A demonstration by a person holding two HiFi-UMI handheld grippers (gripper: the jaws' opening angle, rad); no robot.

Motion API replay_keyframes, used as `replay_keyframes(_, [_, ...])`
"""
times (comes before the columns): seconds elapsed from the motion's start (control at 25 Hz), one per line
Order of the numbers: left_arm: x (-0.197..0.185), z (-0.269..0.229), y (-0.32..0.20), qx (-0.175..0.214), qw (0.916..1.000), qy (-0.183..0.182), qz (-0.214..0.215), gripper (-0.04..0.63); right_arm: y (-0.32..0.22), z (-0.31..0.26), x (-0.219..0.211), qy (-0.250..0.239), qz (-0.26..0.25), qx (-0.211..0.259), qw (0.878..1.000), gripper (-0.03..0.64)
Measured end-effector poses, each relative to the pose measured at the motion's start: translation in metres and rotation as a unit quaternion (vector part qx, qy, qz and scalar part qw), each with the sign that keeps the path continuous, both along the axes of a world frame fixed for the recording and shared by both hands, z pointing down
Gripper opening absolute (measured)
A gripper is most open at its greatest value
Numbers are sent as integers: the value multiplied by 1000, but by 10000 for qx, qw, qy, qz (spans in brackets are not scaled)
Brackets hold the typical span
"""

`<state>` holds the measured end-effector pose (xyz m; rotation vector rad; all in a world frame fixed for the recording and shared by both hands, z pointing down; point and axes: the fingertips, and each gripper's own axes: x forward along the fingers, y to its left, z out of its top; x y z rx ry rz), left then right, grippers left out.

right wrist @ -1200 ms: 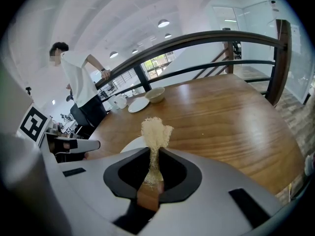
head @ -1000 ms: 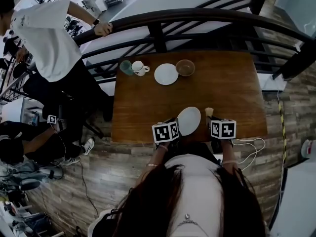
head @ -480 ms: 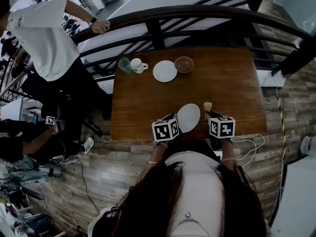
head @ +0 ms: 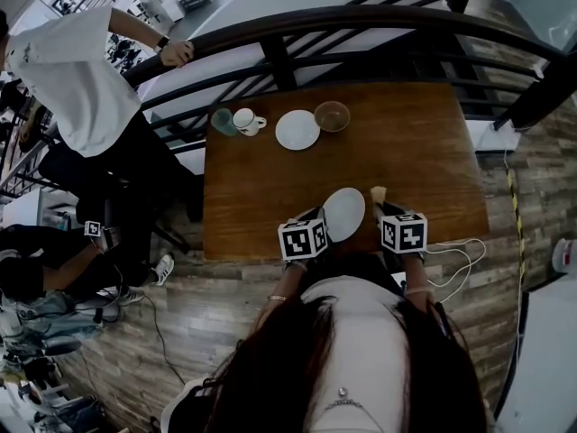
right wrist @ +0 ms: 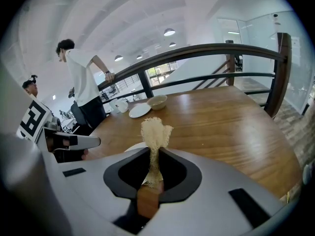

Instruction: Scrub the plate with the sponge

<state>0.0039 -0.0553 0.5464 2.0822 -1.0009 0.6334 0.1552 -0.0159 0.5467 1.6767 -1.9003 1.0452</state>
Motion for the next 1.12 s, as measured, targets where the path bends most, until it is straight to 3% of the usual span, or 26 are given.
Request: replay_keyframes(1.12, [12, 4, -5, -188, 9998, 16, 10, 9, -8, 16, 10, -391, 110, -216, 9989, 67])
